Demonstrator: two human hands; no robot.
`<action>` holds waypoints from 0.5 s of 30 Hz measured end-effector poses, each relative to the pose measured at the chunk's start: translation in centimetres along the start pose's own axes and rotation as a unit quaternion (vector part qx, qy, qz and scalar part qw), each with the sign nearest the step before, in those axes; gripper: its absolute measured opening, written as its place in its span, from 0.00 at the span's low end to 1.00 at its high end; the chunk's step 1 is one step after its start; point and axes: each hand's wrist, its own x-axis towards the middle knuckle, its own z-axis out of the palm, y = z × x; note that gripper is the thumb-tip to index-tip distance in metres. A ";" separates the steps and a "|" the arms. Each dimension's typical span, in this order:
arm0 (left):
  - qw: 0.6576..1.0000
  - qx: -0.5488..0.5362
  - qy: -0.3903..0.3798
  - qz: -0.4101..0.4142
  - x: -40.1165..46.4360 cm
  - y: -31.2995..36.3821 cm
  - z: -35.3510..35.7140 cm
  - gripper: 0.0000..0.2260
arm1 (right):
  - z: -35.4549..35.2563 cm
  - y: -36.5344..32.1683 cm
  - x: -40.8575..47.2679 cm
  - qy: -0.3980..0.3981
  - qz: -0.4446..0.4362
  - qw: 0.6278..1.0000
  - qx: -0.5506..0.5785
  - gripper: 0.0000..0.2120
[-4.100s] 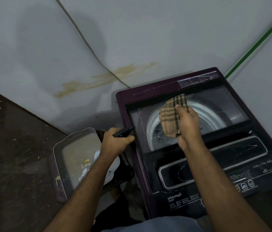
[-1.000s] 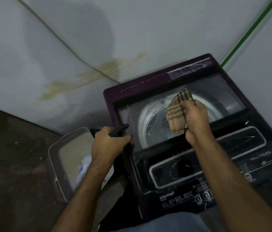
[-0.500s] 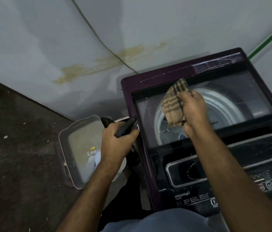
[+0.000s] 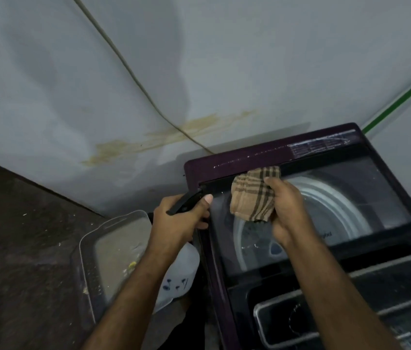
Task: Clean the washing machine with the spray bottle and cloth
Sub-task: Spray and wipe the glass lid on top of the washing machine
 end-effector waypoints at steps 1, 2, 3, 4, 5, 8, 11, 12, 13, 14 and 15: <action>1.000 -0.015 0.001 -0.003 0.3 0.0 -0.1 0.14 | 0.0 0.0 0.4 -0.008 0.020 1.000 0.019 0.14; 0.999 -0.033 0.006 -0.003 0.7 0.0 -0.3 0.14 | 0.1 -0.1 0.9 -0.022 0.034 0.998 0.042 0.15; 0.999 -0.047 0.014 0.000 1.1 -0.1 -0.6 0.15 | 0.4 -0.2 1.2 -0.034 0.036 0.997 0.063 0.16; 0.998 -0.064 0.023 0.002 1.6 -0.4 -0.8 0.16 | 1.0 -0.4 1.9 -0.041 0.026 0.997 0.067 0.17; 0.997 -0.072 0.027 0.005 1.8 -0.4 -0.9 0.16 | 1.4 -0.6 2.1 -0.039 -0.004 0.998 0.055 0.17; 0.997 -0.075 0.014 0.015 2.2 -0.4 -1.3 0.15 | 3.0 -1.2 2.3 -0.005 -0.206 0.956 -0.209 0.19; 0.997 -0.078 -0.013 0.025 2.8 -0.4 -1.5 0.08 | 4.8 -1.0 2.8 0.001 -0.369 0.772 -0.518 0.23; 0.996 -0.077 -0.014 0.029 3.0 -0.4 -1.5 0.06 | 5.4 -0.9 3.2 0.003 -0.375 0.731 -0.571 0.23; 0.997 -0.073 -0.012 0.031 3.2 -0.5 -1.5 0.06 | 6.0 -0.7 3.5 0.003 -0.371 0.705 -0.605 0.22; 0.997 -0.068 -0.009 0.030 3.4 -0.7 -1.5 0.06 | 6.5 -0.3 4.0 0.003 -0.369 0.686 -0.627 0.20; 0.998 -0.062 -0.009 0.030 3.7 -0.8 -1.4 0.06 | 7.1 0.2 4.2 -0.002 -0.369 0.671 -0.644 0.19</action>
